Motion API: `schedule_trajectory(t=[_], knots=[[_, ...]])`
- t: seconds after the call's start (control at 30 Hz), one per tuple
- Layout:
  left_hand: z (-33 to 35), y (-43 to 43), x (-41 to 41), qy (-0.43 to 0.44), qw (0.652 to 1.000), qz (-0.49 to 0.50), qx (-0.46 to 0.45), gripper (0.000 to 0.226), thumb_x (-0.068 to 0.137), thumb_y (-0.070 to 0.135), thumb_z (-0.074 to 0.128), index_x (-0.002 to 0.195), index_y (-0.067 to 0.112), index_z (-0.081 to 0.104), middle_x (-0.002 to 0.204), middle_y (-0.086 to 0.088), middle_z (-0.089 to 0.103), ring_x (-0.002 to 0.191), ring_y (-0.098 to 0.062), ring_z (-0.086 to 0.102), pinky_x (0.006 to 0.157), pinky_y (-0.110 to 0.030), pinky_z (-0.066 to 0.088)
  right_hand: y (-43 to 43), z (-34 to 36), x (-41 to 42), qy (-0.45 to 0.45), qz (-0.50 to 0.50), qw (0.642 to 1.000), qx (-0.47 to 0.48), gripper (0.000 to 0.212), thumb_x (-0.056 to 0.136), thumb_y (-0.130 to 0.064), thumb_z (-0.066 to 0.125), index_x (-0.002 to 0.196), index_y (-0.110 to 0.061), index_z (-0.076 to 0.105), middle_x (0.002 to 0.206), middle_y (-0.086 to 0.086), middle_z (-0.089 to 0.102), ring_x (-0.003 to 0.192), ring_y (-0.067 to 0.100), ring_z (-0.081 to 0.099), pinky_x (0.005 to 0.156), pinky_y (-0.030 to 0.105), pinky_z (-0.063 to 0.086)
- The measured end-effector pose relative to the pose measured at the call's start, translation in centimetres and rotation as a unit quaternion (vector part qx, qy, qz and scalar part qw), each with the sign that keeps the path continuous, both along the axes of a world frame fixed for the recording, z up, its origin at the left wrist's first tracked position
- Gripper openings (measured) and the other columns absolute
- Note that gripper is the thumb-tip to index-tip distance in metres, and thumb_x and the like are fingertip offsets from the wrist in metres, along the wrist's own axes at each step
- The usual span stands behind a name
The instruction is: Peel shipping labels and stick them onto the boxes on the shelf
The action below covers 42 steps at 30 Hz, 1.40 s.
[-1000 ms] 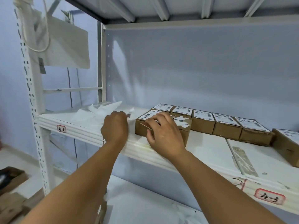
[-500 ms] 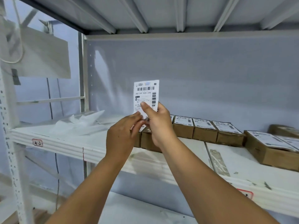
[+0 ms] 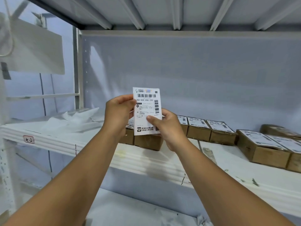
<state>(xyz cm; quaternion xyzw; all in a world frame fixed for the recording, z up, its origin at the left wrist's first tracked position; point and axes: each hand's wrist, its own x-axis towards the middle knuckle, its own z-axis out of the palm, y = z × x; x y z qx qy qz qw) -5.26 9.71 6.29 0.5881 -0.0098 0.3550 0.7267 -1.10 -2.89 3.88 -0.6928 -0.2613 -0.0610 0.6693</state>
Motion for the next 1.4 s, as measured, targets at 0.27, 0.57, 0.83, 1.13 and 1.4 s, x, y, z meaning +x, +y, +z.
schedule_trajectory(t=[0.27,0.57,0.83,1.13,1.4], knots=[[-0.1,-0.8,-0.3,0.045,0.998,-0.047,0.012,0.011,0.090,0.006,0.058,0.086,0.011,0.067,0.075,0.000,0.073,0.067,-0.013,0.068,0.061,-0.023,0.054,-0.4,1.3,-0.2,-0.077,-0.082,0.994,-0.001,0.019,0.089,-0.016,0.062,0.094,-0.033,0.056,0.095,-0.012,0.068,0.087,0.012,0.068,0.079,0.041,0.056],[0.8,-0.3,-1.0,0.100,0.994,-0.005,0.042,0.016,0.090,0.020,0.054,0.087,0.018,0.070,0.075,0.005,0.069,0.069,-0.013,0.056,0.060,-0.022,0.041,-1.2,1.4,-0.5,-0.088,-0.066,0.991,-0.072,0.015,0.095,-0.017,0.054,0.102,-0.029,0.056,0.100,-0.012,0.068,0.085,0.008,0.066,0.071,0.033,0.054],[0.2,0.1,-1.0,0.106,0.991,0.018,0.077,0.014,0.087,0.019,0.058,0.080,0.019,0.070,0.075,0.007,0.072,0.069,-0.012,0.054,0.062,-0.025,0.042,-1.5,0.7,0.1,-0.080,-0.074,0.990,-0.087,0.017,0.093,-0.015,0.056,0.099,-0.030,0.058,0.099,-0.009,0.070,0.088,0.013,0.067,0.080,0.043,0.056],[0.1,0.0,-1.1,0.123,0.984,0.023,0.129,0.015,0.088,0.015,0.058,0.076,0.018,0.067,0.072,0.005,0.067,0.068,-0.013,0.053,0.058,-0.025,0.039,-1.8,0.5,0.2,-0.079,-0.064,0.991,-0.088,0.018,0.092,-0.013,0.057,0.100,-0.029,0.058,0.098,-0.009,0.071,0.088,0.011,0.068,0.080,0.042,0.056],[0.2,-0.1,-1.3,0.115,0.982,-0.023,0.147,0.021,0.087,0.013,0.055,0.071,0.018,0.067,0.057,0.012,0.062,0.062,-0.012,0.041,0.053,-0.023,0.031,-2.2,0.6,-0.1,-0.083,-0.051,0.993,-0.066,0.019,0.092,-0.012,0.055,0.092,-0.031,0.057,0.094,-0.011,0.069,0.083,0.011,0.066,0.070,0.032,0.054]])
